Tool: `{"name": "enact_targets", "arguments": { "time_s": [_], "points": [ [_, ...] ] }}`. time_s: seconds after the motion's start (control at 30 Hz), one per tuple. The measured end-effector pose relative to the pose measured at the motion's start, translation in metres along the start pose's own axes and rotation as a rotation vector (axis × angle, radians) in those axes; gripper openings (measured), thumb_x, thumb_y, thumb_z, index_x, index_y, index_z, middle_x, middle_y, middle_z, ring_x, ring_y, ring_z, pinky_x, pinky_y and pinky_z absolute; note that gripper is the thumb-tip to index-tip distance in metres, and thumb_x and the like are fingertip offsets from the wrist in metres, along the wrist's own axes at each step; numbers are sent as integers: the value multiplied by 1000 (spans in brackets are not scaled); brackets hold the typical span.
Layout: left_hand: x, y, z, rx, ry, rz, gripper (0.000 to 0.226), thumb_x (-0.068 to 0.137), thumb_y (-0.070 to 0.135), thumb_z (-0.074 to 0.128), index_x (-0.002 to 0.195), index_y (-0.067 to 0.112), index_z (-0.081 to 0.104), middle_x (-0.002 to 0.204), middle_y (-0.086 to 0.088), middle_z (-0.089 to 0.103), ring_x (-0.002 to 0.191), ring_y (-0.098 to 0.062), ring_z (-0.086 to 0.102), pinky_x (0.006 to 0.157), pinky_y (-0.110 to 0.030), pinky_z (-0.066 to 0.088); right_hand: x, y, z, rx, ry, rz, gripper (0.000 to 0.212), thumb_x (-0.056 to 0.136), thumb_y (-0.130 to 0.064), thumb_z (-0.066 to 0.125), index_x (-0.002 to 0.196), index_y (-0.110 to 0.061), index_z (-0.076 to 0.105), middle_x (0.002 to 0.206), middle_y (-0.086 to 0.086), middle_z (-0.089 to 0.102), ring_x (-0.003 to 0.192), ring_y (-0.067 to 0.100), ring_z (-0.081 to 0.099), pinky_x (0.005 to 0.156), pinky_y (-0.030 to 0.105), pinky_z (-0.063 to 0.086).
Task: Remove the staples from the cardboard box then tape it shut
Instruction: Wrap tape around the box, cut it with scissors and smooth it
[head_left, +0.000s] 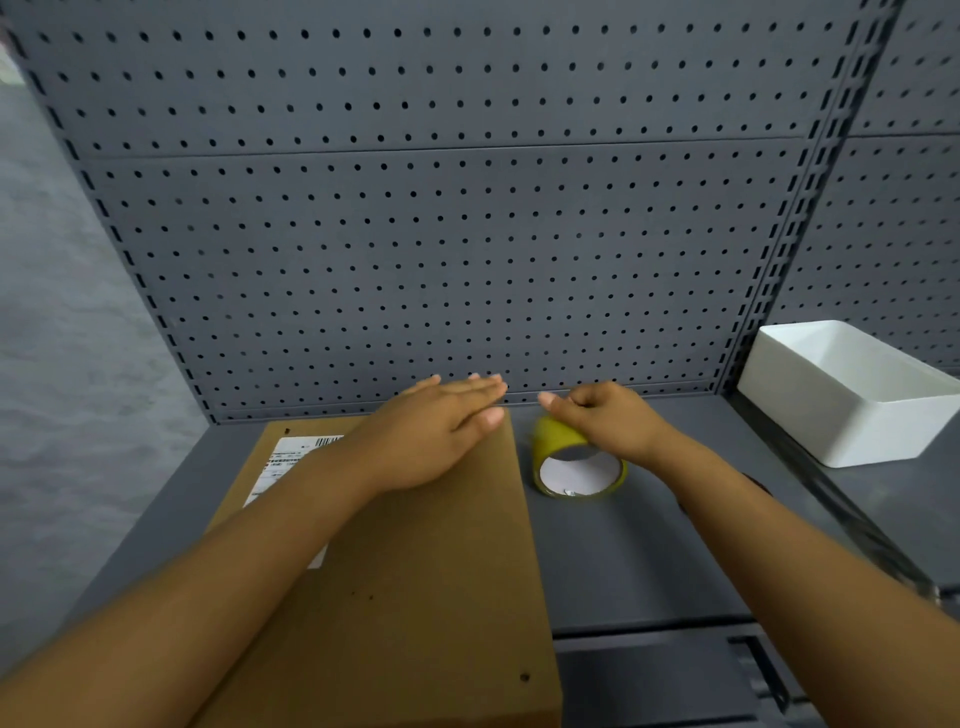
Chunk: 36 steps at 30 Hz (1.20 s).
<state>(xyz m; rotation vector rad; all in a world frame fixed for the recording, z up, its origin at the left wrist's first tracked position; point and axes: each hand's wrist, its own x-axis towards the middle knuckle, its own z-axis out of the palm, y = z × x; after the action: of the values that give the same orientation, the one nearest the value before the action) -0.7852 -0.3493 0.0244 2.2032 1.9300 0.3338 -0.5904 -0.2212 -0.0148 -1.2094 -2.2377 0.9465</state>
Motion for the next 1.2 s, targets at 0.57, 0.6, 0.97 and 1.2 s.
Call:
{"name": "enact_targets", "arguments": {
  "time_s": [0.57, 0.6, 0.97, 1.2],
  "points": [
    [29, -4, 7, -45, -84, 9, 39, 102, 41, 32, 135, 32, 49, 137, 13, 48, 126, -10, 44, 112, -42, 29, -16, 13, -16, 47, 14, 63, 44, 97, -53, 40, 69, -19, 48, 66, -5, 49, 63, 9, 47, 65, 25, 37],
    [36, -2, 7, -51, -56, 4, 36, 101, 41, 34, 128, 30, 55, 127, 10, 54, 117, -10, 50, 108, -42, 34, -18, 16, -19, 41, 27, 77, 42, 97, -51, 41, 73, -18, 51, 70, -4, 52, 67, 10, 49, 66, 26, 38],
    [108, 21, 13, -318, -337, 39, 38, 92, 53, 50, 98, 22, 70, 104, 6, 69, 99, -9, 63, 94, -30, 44, -62, 60, -57, -463, 94, 461, 41, 88, -23, 57, 128, -17, 49, 125, 13, 46, 118, 31, 46, 97, 36, 44],
    [117, 3, 23, -493, -418, 10, 32, 83, 58, 61, 92, 29, 72, 87, 4, 69, 78, -13, 57, 81, -35, 47, -84, 60, -55, -498, -25, 552, 57, 81, -40, 72, 127, -14, 50, 124, 11, 54, 110, 25, 54, 87, 30, 45]
  ]
}}
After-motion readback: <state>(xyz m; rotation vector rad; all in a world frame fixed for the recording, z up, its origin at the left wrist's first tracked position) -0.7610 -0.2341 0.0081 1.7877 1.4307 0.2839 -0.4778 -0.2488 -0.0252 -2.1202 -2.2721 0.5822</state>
